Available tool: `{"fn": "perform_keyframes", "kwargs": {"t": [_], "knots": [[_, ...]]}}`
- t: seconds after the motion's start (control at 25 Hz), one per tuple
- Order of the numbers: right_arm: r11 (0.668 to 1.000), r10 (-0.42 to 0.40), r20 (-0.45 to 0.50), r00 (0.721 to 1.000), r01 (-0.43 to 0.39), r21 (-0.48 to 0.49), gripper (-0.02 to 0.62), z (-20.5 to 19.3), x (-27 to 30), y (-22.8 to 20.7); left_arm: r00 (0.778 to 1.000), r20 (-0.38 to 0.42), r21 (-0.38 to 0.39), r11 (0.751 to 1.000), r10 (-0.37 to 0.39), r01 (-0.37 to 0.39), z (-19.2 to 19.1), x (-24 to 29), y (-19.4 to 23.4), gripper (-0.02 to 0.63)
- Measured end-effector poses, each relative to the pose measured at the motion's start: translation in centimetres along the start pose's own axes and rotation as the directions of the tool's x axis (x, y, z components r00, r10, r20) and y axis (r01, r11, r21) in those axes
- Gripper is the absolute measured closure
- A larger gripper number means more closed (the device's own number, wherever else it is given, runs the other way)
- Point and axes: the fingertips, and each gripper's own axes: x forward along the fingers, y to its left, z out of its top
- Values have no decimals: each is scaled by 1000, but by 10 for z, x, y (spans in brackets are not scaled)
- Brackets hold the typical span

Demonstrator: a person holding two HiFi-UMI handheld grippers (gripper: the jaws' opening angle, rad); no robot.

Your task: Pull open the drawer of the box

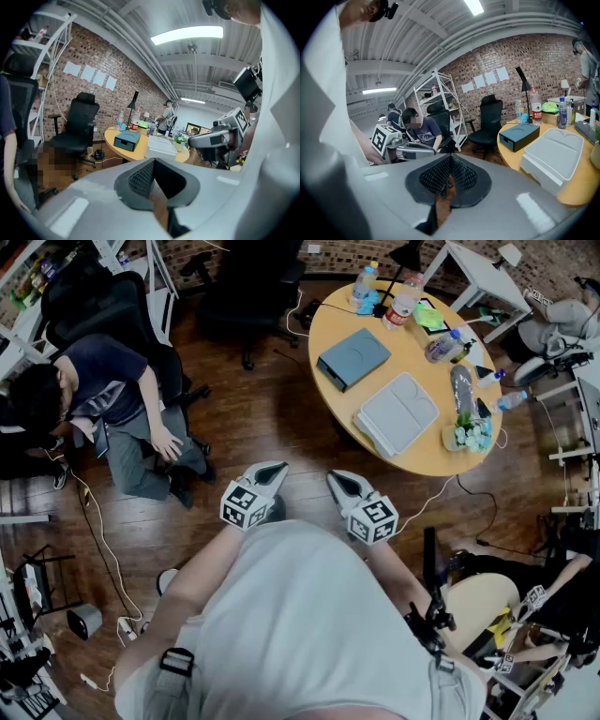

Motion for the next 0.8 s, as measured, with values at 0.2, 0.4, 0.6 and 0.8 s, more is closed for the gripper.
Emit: {"fn": "perform_keyframes", "kwargs": {"t": [0.2, 0.4, 0.6, 0.8], "knots": [[999, -35, 13, 999, 35, -24, 588, 29, 42, -25, 1000, -6, 76, 997, -29, 29, 21, 18, 40, 600], [997, -72, 16, 997, 72, -14, 588, 39, 67, -39, 995, -25, 197, 975, -99, 102, 26, 26, 54, 600], [996, -93, 21, 995, 93, -1, 588, 46, 81, -44, 995, -60, 290, 953, -75, 90, 28, 23, 71, 600], [995, -97, 16, 995, 97, -11, 588, 51, 91, -52, 996, -78, 344, 937, -34, 59, 29, 28, 89, 600]]}}
